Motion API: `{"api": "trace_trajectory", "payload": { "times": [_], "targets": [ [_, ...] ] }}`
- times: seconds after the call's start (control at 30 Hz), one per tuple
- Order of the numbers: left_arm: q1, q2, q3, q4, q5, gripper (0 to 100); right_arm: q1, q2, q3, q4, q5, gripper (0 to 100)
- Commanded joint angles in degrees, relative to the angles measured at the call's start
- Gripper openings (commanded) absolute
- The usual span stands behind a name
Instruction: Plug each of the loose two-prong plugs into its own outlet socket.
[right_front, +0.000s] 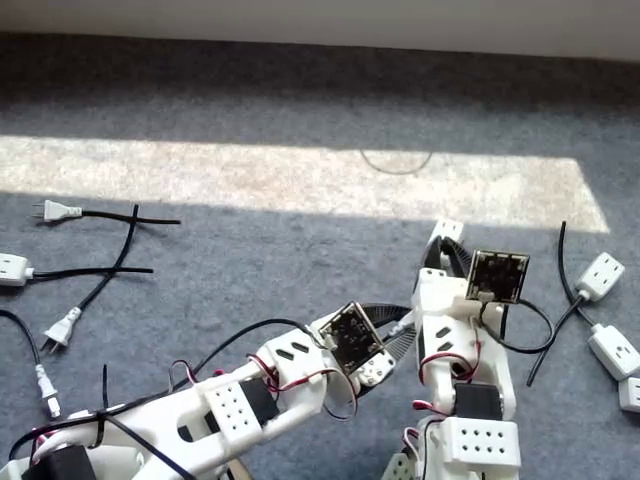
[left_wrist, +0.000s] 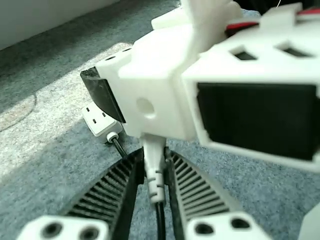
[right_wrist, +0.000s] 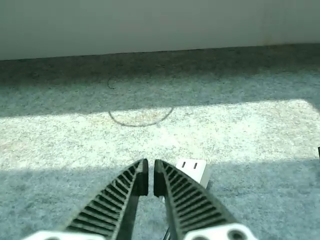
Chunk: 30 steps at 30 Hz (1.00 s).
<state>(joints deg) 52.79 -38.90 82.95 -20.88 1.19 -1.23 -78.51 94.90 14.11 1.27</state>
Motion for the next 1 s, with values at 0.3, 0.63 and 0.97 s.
{"api": "trace_trajectory", "payload": {
  "times": [0.3, 0.63, 0.97],
  "targets": [
    [-9.98, -4.18, -6.37, -0.97, 13.19, 1, -3.65, 0.31, 3.74, -0.4, -0.44, 3.7],
    [-10.42, -4.18, -7.69, -1.05, 13.36, 1, -3.65, 0.31, 4.18, -2.33, -0.18, 3.7],
    [-6.99, -4.18, -11.56, -0.18, 13.19, 1, -3.56, 0.48, 4.35, -3.12, -0.09, 3.7]
  ]
}}
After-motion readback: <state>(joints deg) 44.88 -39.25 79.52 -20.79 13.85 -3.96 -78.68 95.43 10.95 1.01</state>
